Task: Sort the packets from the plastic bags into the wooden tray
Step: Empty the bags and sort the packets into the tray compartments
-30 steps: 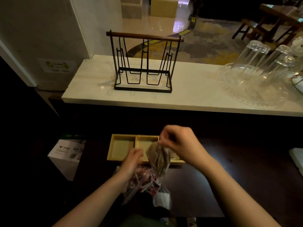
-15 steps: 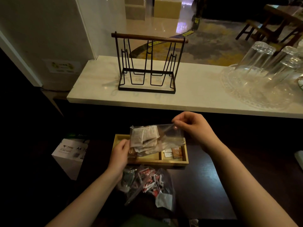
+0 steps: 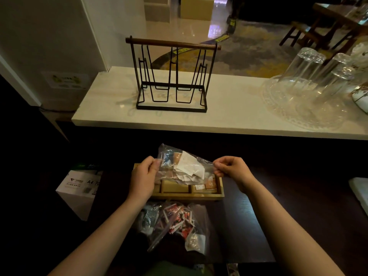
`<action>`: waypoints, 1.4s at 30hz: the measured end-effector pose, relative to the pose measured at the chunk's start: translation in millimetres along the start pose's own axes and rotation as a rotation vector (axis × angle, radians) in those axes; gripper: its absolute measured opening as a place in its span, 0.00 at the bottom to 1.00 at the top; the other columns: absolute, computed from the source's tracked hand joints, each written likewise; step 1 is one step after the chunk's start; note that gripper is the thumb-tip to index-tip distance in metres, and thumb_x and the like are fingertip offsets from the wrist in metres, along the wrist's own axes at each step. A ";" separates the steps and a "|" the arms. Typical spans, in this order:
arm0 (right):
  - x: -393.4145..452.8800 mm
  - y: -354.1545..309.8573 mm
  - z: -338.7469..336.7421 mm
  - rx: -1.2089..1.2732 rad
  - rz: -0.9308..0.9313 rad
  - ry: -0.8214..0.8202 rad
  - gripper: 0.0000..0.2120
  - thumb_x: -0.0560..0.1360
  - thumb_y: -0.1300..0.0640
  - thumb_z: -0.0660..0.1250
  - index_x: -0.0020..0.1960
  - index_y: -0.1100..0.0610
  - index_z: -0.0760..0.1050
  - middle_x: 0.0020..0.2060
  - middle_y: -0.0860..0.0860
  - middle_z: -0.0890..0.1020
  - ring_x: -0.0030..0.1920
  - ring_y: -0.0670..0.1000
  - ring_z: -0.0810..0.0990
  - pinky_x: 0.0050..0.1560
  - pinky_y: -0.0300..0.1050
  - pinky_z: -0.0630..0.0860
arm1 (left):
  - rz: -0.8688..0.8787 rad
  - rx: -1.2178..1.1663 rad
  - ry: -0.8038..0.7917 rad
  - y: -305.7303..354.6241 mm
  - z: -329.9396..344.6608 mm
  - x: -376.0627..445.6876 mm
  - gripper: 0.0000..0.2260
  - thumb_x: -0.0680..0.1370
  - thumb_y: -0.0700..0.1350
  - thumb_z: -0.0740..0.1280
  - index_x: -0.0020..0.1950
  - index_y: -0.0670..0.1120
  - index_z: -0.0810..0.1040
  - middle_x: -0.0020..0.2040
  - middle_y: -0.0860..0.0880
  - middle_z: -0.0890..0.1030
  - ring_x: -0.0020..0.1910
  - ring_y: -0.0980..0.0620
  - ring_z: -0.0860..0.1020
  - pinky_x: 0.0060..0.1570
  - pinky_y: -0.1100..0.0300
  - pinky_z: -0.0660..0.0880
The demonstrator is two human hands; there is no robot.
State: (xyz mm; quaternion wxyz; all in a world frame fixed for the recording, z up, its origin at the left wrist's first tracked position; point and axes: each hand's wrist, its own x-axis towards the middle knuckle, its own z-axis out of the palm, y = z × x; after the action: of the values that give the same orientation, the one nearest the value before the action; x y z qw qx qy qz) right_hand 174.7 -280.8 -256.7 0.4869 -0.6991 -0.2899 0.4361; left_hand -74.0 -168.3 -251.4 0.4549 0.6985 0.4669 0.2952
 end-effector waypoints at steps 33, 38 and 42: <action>-1.3 45.2 -12.2 0.140 0.058 0.083 0.06 0.77 0.66 0.63 0.49 0.66 0.78 0.34 0.54 0.80 0.33 0.47 0.78 0.38 0.36 0.78 | 0.233 0.229 -0.161 63.1 9.8 5.1 0.12 0.76 0.46 0.67 0.36 0.41 0.77 0.49 0.50 0.80 0.45 0.54 0.78 0.46 0.54 0.79; -1.7 44.7 -12.9 0.176 0.046 0.131 0.07 0.76 0.68 0.62 0.52 0.70 0.77 0.35 0.57 0.79 0.32 0.46 0.78 0.36 0.35 0.78 | 0.268 0.282 -0.135 67.6 14.2 6.7 0.12 0.75 0.47 0.68 0.34 0.43 0.76 0.47 0.53 0.79 0.43 0.56 0.78 0.44 0.62 0.76; -0.8 43.5 -13.1 0.203 0.035 0.166 0.08 0.76 0.68 0.62 0.52 0.70 0.76 0.35 0.57 0.78 0.33 0.48 0.77 0.35 0.35 0.78 | 0.251 0.279 -0.126 70.3 15.2 11.6 0.12 0.75 0.47 0.68 0.34 0.44 0.76 0.48 0.52 0.80 0.43 0.56 0.78 0.45 0.59 0.77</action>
State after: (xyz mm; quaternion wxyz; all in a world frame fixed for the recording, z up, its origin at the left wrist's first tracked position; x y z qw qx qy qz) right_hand 185.1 -302.6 -295.2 0.5697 -0.6848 -0.1908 0.4124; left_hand -29.8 -173.6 -193.7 0.3417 0.8246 0.3832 0.2376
